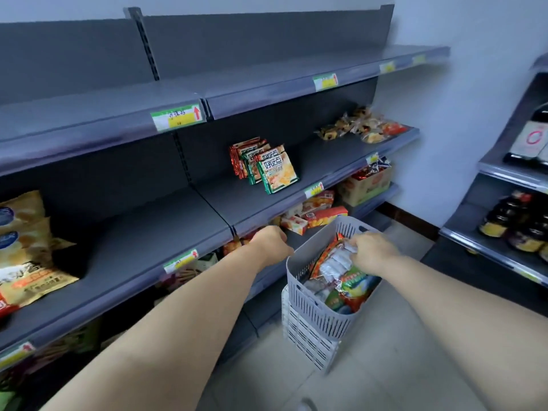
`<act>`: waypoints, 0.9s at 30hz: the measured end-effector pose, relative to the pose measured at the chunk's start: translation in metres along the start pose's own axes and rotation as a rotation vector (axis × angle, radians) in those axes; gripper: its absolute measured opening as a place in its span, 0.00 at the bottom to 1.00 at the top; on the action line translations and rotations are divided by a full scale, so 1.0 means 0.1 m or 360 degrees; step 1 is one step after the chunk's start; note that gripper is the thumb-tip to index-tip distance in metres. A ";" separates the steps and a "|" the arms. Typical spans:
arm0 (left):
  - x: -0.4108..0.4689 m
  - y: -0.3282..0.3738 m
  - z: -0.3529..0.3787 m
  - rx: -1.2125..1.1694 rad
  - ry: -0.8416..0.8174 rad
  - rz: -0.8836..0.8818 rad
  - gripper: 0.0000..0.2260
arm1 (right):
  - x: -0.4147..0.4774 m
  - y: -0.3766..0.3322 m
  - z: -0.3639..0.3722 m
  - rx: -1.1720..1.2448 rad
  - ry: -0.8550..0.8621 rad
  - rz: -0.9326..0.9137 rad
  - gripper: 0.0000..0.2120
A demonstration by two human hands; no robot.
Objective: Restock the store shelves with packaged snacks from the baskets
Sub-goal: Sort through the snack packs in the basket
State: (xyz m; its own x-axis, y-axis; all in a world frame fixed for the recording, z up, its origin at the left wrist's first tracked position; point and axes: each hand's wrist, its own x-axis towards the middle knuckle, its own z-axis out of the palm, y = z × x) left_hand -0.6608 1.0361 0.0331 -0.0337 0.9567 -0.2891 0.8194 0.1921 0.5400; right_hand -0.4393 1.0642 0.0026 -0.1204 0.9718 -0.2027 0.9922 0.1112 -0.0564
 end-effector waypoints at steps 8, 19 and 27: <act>1.01 0.21 0.70 -0.0304 -0.0162 -0.0219 0.15 | 0.59 0.67 0.33 -0.0088 -0.0302 0.0022 0.14; 1.79 0.27 1.44 -0.0290 -0.0236 -0.0588 0.05 | 1.42 1.09 0.75 -0.0007 -0.0503 -0.0164 0.13; 2.30 0.32 1.76 -0.0245 -0.0251 -0.0902 0.11 | 2.11 1.44 0.87 -0.0070 -0.0647 -0.0388 0.15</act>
State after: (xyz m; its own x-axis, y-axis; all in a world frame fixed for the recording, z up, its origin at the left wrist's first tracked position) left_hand -0.5416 1.2241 -0.1555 -0.3460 0.6545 -0.6722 0.6062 0.7028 0.3723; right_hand -0.3242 1.2671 -0.1332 -0.3439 0.7573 -0.5552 0.9329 0.3428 -0.1103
